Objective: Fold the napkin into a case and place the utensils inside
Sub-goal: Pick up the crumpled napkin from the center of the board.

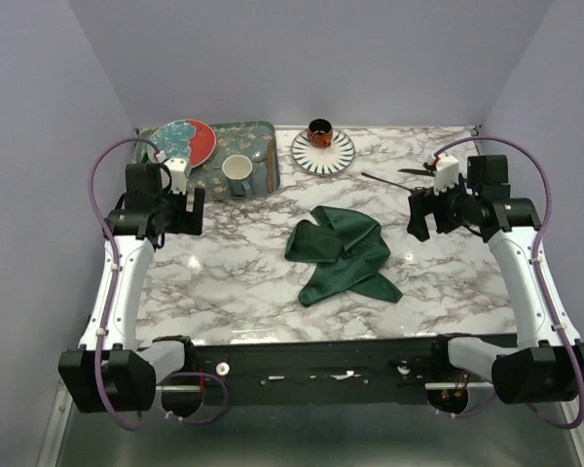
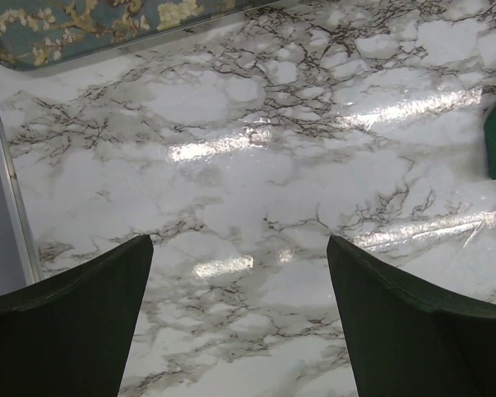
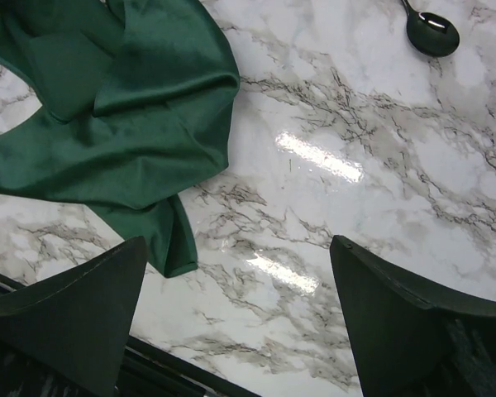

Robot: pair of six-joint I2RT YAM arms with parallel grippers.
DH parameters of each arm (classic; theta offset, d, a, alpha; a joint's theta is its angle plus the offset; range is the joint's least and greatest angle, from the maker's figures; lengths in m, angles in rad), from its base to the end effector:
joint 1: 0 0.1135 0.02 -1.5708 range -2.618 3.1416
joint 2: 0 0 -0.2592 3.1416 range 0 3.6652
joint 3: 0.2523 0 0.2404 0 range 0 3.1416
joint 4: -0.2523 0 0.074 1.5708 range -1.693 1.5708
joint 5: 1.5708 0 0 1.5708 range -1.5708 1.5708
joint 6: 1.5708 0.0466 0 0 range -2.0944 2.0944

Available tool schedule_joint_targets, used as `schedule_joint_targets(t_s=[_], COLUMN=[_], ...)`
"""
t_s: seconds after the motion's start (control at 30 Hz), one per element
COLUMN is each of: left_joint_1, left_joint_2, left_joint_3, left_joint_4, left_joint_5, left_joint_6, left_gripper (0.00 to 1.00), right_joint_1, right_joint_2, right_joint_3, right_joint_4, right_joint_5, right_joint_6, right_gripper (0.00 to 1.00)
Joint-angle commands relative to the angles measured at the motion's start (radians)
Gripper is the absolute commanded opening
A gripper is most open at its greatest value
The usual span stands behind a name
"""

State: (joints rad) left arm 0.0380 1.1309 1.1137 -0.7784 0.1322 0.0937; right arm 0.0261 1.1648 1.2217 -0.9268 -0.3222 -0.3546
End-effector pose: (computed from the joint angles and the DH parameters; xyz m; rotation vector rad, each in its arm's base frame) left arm 0.2276 0.0025 0.3182 0.1294 2.3559 -0.0924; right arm 0.2224 0.0206 0.3344 -0.5918 2.3210 0.2404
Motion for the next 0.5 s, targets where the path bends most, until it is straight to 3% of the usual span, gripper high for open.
schedule_joint_targets(t_s=[0.0,0.1,0.47], left_joint_1=[-0.079,-0.130,-0.600], left_joint_2=[0.018,0.043,0.211], left_joint_3=[0.017,0.031,0.023], left_joint_4=[0.053,0.079,0.180], left_joint_5=[-0.086,-0.124,-0.313], left_joint_6=[0.023,0.014,-0.018], left_gripper=[0.99,0.99,0.99], right_joint_1=[0.003,0.003,0.001], right_joint_2=[-0.001,-0.011,-0.043], right_joint_3=[-0.024,-0.047,-0.100], right_joint_4=[-0.017,0.000,0.020], right_joint_5=[-0.014,0.008,0.037], right_joint_6=[-0.018,-0.001,0.025], right_gripper=[1.00,1.00,1.00])
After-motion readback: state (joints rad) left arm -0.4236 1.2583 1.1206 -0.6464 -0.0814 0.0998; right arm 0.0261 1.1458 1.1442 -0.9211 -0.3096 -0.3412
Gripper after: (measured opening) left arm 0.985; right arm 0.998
